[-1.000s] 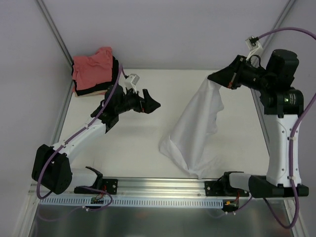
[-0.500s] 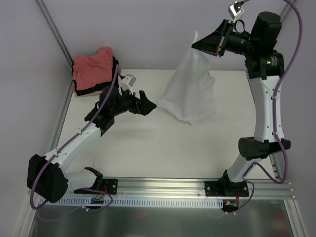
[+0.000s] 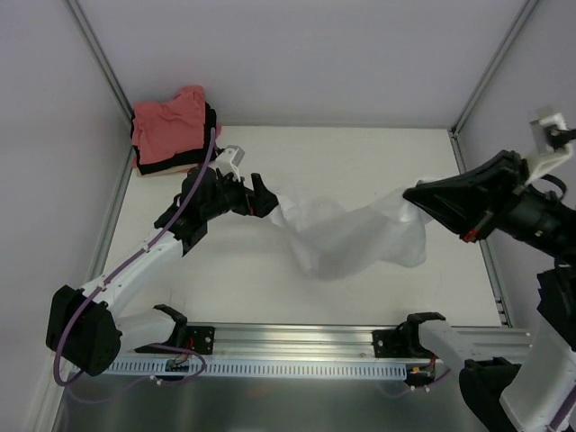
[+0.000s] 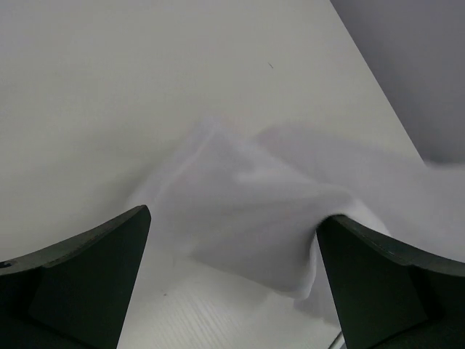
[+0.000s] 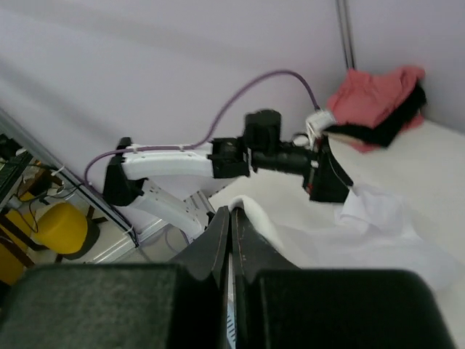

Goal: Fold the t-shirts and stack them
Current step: Flatten out the tshirt

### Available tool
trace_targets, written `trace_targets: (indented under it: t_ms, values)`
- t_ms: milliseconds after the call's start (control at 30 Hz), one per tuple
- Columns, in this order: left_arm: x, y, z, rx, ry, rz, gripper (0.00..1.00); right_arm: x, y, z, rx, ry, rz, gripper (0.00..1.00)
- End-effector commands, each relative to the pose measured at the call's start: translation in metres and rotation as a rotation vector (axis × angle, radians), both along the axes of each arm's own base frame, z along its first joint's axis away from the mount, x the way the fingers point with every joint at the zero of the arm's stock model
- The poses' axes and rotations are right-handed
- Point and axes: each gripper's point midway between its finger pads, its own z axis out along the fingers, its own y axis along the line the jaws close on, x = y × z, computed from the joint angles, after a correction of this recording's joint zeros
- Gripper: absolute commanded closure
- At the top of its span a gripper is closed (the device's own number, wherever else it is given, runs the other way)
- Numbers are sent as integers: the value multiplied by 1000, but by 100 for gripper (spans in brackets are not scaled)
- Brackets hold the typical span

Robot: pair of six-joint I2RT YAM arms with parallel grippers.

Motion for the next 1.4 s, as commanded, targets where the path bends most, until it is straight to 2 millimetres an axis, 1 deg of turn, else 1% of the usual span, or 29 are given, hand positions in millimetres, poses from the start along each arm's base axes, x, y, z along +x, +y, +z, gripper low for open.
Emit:
trace_targets:
  t_ms: [0, 100, 133, 167, 200, 233, 300, 333, 433, 500, 533, 567, 600, 633, 667, 700, 733, 767, 800, 900, 933, 967, 1000, 1067, 1100, 1167, 1200, 1233, 1367]
  values:
    - [3, 6, 26, -22, -99, 48, 1, 78, -11, -91, -120, 322, -154, 99]
    - [4, 8, 27, -8, -105, 54, 1, 100, -14, -107, -129, 387, -185, 100]
    - [5, 8, 29, -8, -109, 54, 1, 105, -15, -108, -133, 402, -190, 99]
    - [5, 8, 28, -4, -108, 55, 1, 107, -15, -100, -129, 387, -191, 99]
    - [5, 8, 28, -2, -106, 53, 1, 113, -14, -100, -130, 395, -193, 99]
    - [5, 8, 27, 2, -106, 52, 1, 127, -14, -104, -134, 422, -199, 99]
    - [6, 10, 25, 11, -105, 61, 1, 138, -14, -103, -132, 442, -199, 100]
    - [5, 10, 24, 14, -104, 58, 1, 150, -13, -108, -134, 471, -199, 99]
    - [4, 9, 21, 13, -94, 50, 1, 164, -14, -110, -136, 496, -204, 100]
    - [-4, -5, 14, -5, -57, -39, 1, 166, -14, -112, -136, 502, -207, 100]
    - [-7, -13, 15, -11, -31, -94, 1, 166, -16, -113, -135, 503, -215, 99]
    - [-13, -21, 9, -8, 16, -153, 1, 164, -17, -112, -134, 494, -221, 100]
    - [-18, -34, -15, 6, 133, -238, 1, 163, -17, -115, -137, 498, -221, 99]
    - [-25, -39, -20, 42, 216, -282, 1, 161, -19, -115, -134, 495, -228, 99]
    - [-25, -43, -48, 95, 303, -292, 1, 160, -20, -116, -134, 497, -230, 100]
    - [-26, -42, -61, 147, 346, -281, 1, 159, -20, -116, -134, 497, -231, 100]
    - [-23, -40, -70, 211, 361, -266, 1, 159, -21, -118, -136, 499, -235, 99]
    - [-37, -33, -98, 304, 470, -257, 1, 157, -21, -118, -136, 494, -237, 99]
    - [-35, -23, -108, 373, 490, -213, 2, 156, -22, -118, -138, 491, -243, 99]
    - [-53, 2, -136, 498, 578, -149, 5, 156, -23, -118, -137, 490, -247, 99]
    - [-54, 14, -141, 534, 586, -95, 5, 156, -24, -119, -135, 492, -251, 99]
    - [-56, 20, -140, 548, 583, -74, 8, 156, -24, -119, -134, 490, -251, 99]
    - [-65, 30, -147, 580, 622, -50, 10, 156, -24, -118, -131, 485, -250, 99]
    - [-71, 42, -148, 618, 634, -14, 17, 157, -24, -122, -126, 497, -247, 99]
    - [-76, 49, -152, 639, 653, -3, 26, 158, -24, -122, -123, 490, -244, 100]
    - [-78, 56, -153, 657, 647, 22, 37, 157, -25, -124, -117, 493, -244, 99]
    - [-82, 60, -157, 669, 657, 27, 45, 155, -25, -124, -114, 490, -241, 100]
    - [-82, 61, -157, 675, 653, 32, 47, 154, -25, -124, -113, 488, -238, 100]
    - [-82, 66, -169, 692, 651, 51, 47, 150, -23, -122, -107, 478, -227, 99]
